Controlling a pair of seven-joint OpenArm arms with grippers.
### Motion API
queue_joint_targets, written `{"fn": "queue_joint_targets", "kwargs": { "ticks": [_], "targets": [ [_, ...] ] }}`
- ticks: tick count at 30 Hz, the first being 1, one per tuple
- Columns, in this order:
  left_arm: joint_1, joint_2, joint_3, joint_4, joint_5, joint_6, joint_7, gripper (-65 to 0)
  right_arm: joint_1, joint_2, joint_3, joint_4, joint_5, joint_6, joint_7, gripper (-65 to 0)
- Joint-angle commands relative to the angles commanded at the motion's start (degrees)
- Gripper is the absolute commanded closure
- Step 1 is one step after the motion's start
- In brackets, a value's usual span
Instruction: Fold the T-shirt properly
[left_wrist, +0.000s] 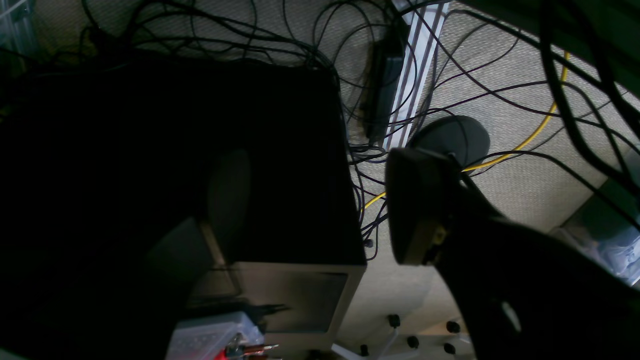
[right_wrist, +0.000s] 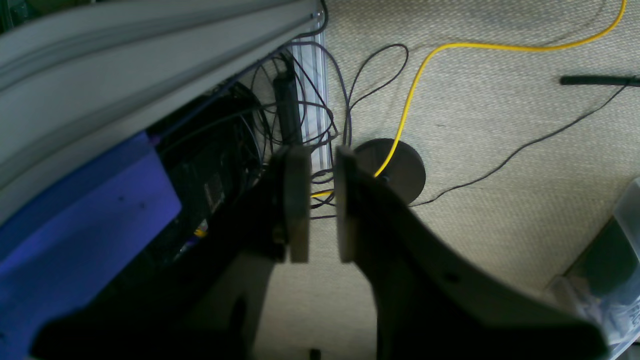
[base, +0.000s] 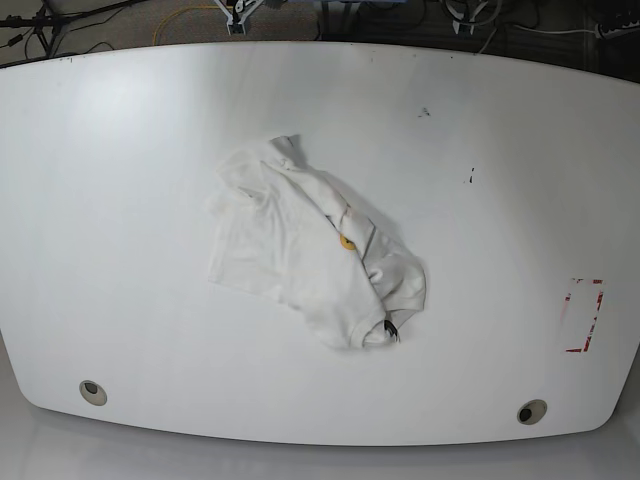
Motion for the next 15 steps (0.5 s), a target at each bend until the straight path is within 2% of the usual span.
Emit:
{"fn": "queue_joint_targets", "kwargs": {
  "ticks": [15],
  "targets": [
    [0.41, 0.16, -0.66, 0.77, 0.18, 0.41, -0.54, -40.6, -0.36, -0.02, -0.13, -0.72, 0.21, 0.03, 0.28, -8.5]
  ]
}}
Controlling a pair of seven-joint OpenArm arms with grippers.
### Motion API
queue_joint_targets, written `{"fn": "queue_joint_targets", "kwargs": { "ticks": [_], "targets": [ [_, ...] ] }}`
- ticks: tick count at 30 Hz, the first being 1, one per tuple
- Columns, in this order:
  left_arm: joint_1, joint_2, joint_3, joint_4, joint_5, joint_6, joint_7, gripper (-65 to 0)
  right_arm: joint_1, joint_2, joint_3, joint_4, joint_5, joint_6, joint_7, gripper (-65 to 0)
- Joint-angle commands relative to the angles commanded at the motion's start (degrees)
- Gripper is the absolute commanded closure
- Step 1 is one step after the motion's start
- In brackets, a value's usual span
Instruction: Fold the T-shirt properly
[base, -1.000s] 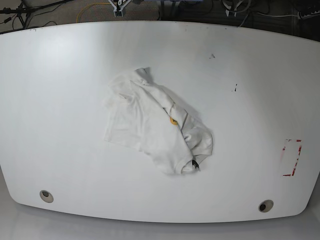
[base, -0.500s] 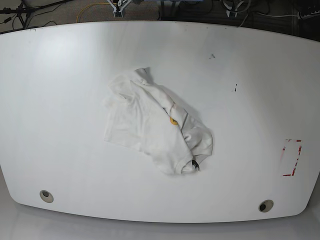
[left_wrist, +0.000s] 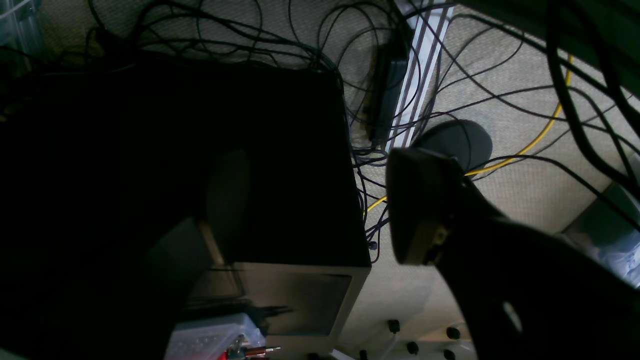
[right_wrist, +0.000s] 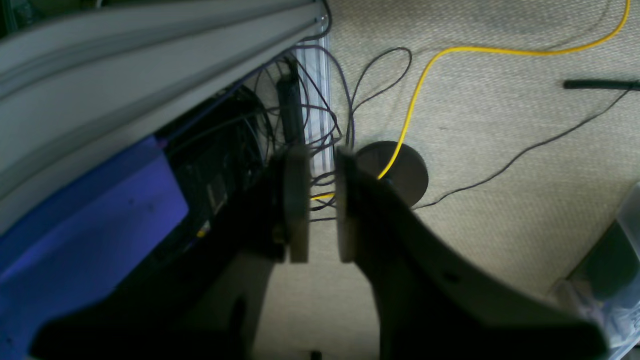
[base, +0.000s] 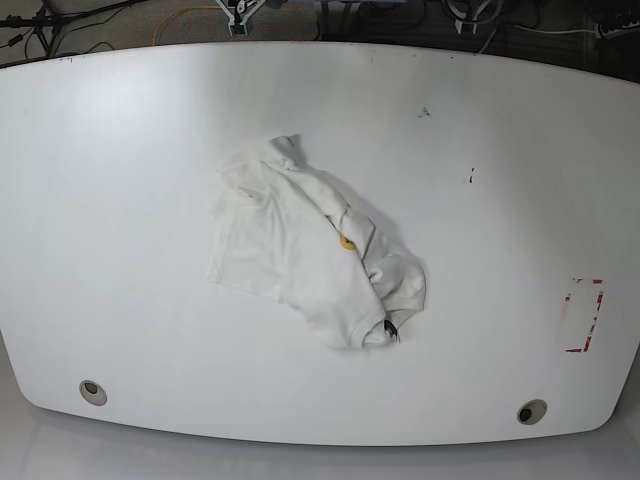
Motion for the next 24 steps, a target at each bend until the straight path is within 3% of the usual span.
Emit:
{"fn": "queue_joint_targets", "kwargs": {
  "ticks": [24],
  "targets": [
    [-0.62, -0.01, 0.00, -0.10, -0.22, 0.09, 0.01, -40.5, -0.45, -0.02, 0.00, 0.28, -0.04, 0.05, 0.20, -8.6]
  ]
}}
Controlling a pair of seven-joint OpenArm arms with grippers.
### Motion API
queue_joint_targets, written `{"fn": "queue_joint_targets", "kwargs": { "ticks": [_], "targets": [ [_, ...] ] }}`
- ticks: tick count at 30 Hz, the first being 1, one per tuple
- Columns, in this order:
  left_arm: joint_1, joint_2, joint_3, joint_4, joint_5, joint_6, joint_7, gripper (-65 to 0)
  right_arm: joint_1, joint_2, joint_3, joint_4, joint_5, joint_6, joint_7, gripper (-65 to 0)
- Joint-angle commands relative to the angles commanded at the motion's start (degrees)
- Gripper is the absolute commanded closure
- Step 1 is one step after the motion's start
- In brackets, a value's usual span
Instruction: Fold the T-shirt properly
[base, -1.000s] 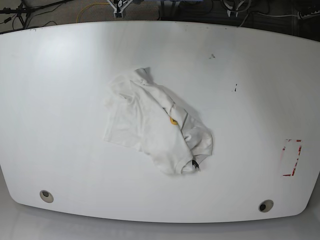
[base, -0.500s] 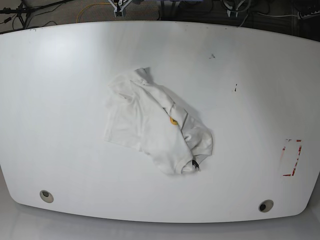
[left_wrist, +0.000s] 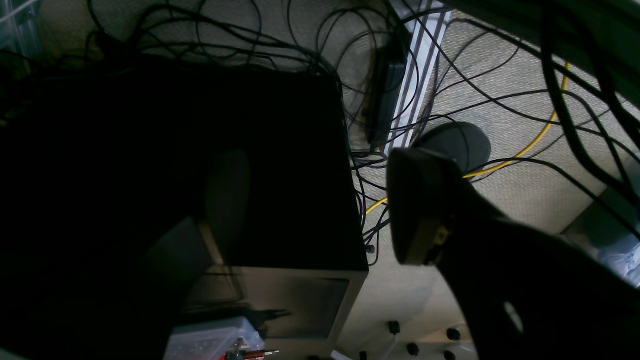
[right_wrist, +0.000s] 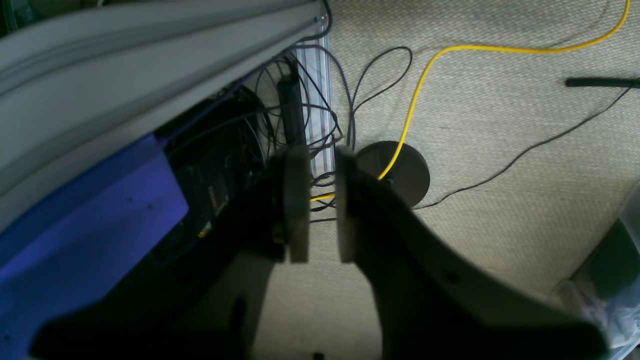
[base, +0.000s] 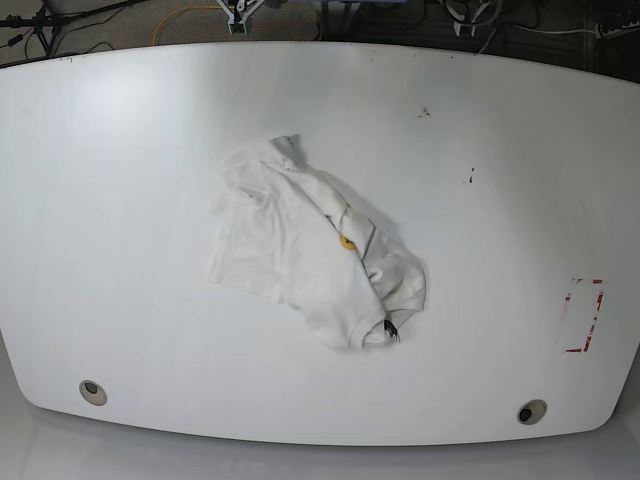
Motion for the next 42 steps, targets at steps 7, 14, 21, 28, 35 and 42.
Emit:
{"fn": "queue_joint_targets", "kwargs": {
  "ticks": [7, 14, 21, 28, 35, 42],
  "targets": [
    [0.22, -0.06, -0.05, 0.34, -0.08, 0.06, -0.01, -40.2, -0.04, -0.03, -0.10, 0.05, -0.07, -0.03, -0.18, -8.5],
    [-0.03, -0.10, -0.08, 0.33, 0.00, 0.15, -0.34, -40.3, -0.07, 0.05, 0.00, -0.58, -0.02, -0.01, 0.10, -8.4],
    [-0.27, -0.03, 0.02, 0.13, 0.04, 0.24, -0.16, -40.5, -0.17, 0.02, -0.02, -0.52, 0.18, 0.16, 0.14, -8.6],
    [-0.30, -0.02, -0.03, 0.36, 0.01, 0.27, -0.34, -40.4, -0.12, 0.06, 0.07, -1.08, 0.17, 0.16, 0.64, -8.4],
    [-0.39, -0.07, -0.08, 0.27, 0.00, 0.33, -0.20, -40.5, -0.25, -0.20, 0.02, -0.99, 0.26, 0.49, 0.55, -8.5],
    [-0.35, -0.15, -0.06, 0.37, 0.05, 0.30, -0.08, -40.6, -0.55, -0.23, 0.01, -0.34, 0.29, 0.48, 0.85, -8.6]
  ]
}}
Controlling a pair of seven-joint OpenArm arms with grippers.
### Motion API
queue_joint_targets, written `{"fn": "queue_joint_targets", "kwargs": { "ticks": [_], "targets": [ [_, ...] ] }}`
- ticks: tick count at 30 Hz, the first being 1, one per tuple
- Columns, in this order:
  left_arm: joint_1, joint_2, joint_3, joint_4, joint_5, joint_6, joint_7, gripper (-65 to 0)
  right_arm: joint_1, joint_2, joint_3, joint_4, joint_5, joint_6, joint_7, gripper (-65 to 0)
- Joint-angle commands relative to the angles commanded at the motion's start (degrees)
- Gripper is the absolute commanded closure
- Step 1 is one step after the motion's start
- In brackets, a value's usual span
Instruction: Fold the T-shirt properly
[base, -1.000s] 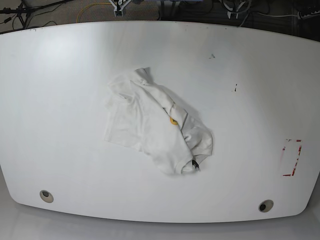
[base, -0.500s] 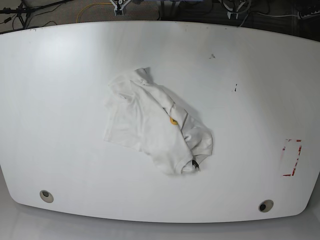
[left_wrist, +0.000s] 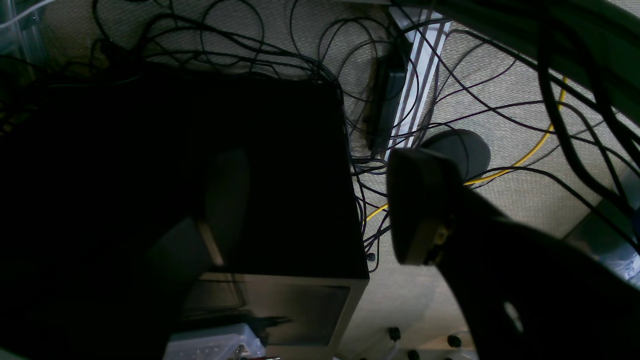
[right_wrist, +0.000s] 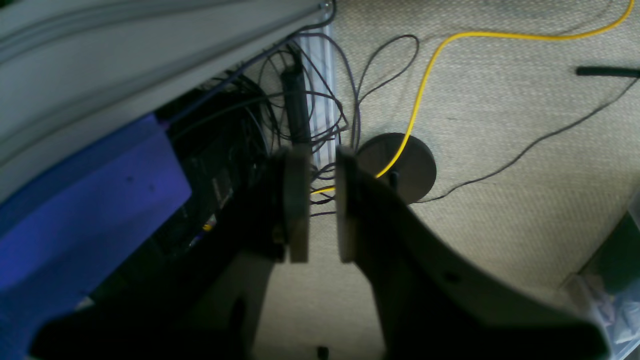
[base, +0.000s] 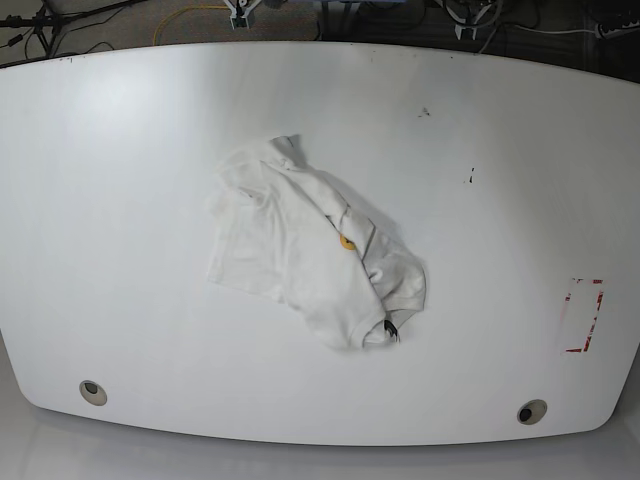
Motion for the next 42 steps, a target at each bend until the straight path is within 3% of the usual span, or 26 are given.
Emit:
{"fn": "queue_joint_targets", "kwargs": {
  "ticks": [42],
  "targets": [
    [0.52, -0.04, -0.24, 1.16, -0.14, 0.04, -0.50, -40.9, -0.64, 0.15, -0.06, 0.33, 0.11, -0.63, -0.92, -8.2]
  ]
}}
